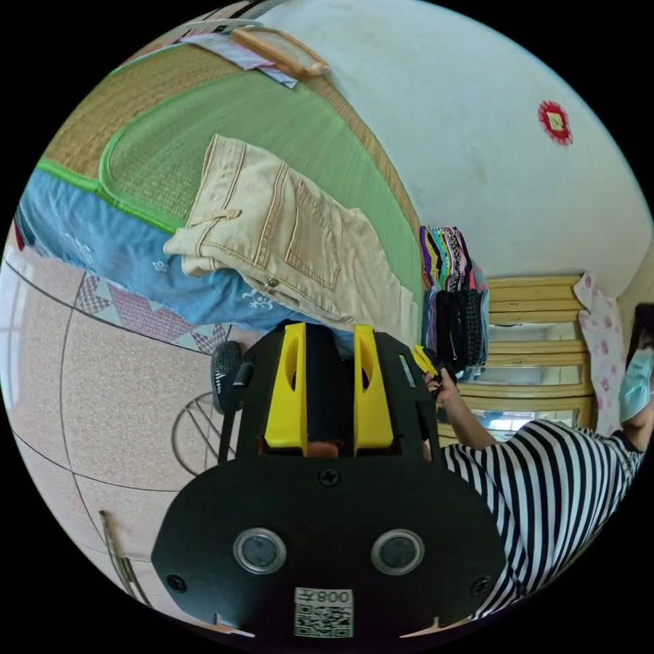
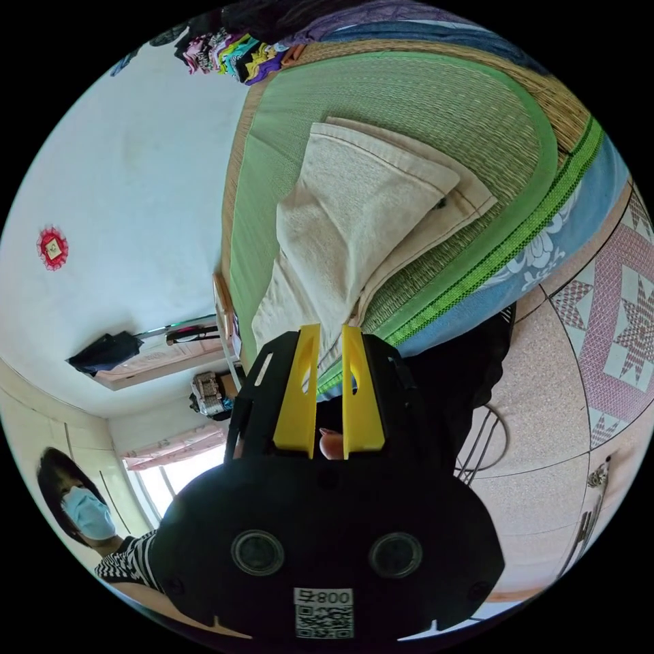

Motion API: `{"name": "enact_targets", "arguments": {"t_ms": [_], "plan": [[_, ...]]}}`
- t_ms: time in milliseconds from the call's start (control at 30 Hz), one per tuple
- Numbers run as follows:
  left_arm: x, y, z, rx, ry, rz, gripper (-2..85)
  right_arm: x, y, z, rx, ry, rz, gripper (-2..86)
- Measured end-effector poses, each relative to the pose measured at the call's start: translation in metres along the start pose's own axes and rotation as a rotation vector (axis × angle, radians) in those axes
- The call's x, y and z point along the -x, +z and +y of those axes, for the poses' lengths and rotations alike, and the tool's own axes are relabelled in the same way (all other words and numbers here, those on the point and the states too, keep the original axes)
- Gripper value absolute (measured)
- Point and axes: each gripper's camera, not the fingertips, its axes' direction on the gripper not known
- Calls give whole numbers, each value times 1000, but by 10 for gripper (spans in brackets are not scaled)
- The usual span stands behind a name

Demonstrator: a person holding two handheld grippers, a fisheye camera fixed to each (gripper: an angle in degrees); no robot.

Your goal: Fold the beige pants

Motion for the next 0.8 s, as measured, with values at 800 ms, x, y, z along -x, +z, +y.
{"name": "enact_targets", "arguments": {"t_ms": [800], "plan": [[103, 1, -66, -82, -263, 172, 69, -38, -19, -26, -1, -18, -75, 5]]}}
